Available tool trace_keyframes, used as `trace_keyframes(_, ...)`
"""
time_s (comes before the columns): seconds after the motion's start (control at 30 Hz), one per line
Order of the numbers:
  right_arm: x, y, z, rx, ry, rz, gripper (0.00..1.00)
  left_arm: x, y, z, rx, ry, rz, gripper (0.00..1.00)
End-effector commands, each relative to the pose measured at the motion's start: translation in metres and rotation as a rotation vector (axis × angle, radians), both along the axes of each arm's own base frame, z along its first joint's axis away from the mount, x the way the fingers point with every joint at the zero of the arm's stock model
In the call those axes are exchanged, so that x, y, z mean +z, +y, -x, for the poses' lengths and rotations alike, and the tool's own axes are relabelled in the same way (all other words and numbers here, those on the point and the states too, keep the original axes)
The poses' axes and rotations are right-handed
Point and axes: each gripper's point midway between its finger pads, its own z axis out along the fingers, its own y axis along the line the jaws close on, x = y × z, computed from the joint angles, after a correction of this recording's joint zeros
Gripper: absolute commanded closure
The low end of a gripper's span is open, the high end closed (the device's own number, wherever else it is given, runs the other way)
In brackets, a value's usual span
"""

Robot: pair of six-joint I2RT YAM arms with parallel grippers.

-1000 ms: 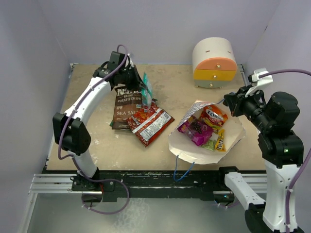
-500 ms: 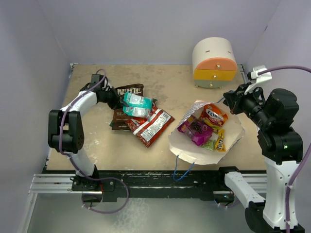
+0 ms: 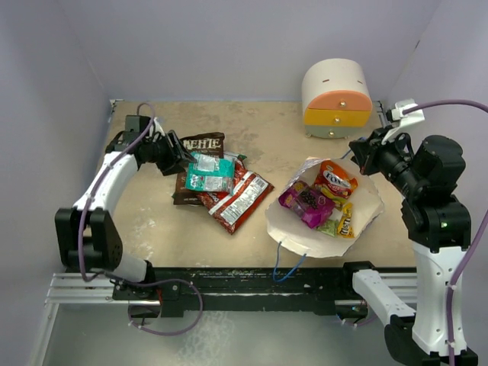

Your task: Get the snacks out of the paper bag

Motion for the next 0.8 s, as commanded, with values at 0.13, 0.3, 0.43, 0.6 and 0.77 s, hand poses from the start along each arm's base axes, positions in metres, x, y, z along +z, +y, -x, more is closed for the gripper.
trace_keyframes(0.13, 0.016, 0.011, 0.003, 0.055, -0.079, -0.041, 1.0, 0.094, -0.055, 0.056, -0.195, -0.257, 0.165, 0.4)
trace_keyframes(0.3, 0.016, 0.012, 0.006, 0.057, -0.086, -0.044, 1.0, 0.166, -0.129, 0.101, -0.426, -0.511, 0.302, 0.36)
trace_keyframes(0.43, 0.017, 0.013, 0.008, 0.063, -0.089, -0.053, 1.0, 0.213, -0.181, 0.138, -0.604, -0.68, 0.332, 0.4)
trace_keyframes(0.6, 0.02, 0.014, 0.009, 0.059, -0.09, -0.071, 1.0, 0.241, -0.248, 0.189, -0.86, -0.928, 0.279, 0.43)
trace_keyframes(0.77, 0.021, 0.012, 0.013, 0.048, -0.095, -0.073, 1.0, 0.234, -0.31, 0.242, -1.111, -1.189, 0.116, 0.47)
